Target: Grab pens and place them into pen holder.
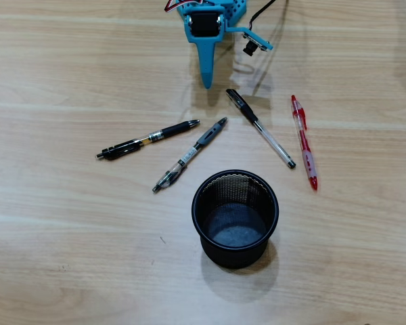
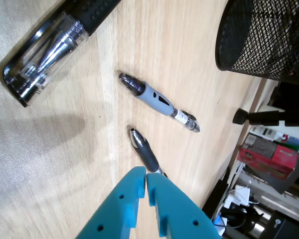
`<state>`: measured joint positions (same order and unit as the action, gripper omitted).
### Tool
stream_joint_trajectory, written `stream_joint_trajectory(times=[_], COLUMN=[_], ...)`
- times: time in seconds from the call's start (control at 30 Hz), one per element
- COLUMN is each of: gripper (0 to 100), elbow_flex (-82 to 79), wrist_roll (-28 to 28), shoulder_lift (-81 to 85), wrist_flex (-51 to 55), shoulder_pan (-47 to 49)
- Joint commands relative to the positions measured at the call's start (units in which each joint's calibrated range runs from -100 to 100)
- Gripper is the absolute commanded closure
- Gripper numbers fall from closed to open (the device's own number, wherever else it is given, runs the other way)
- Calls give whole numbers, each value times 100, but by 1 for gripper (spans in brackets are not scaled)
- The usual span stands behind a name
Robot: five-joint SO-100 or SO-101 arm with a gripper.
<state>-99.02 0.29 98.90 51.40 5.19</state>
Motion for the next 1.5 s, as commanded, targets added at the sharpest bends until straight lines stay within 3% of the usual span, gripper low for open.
stream_joint_trajectory(times=[0.0,1.47], gripper=[98,98], elbow_flex=[-34,-34], wrist_roll=[-8,8], shoulder_lift=[59,59], wrist_flex=[12,12], shoulder_pan=[-12,-176])
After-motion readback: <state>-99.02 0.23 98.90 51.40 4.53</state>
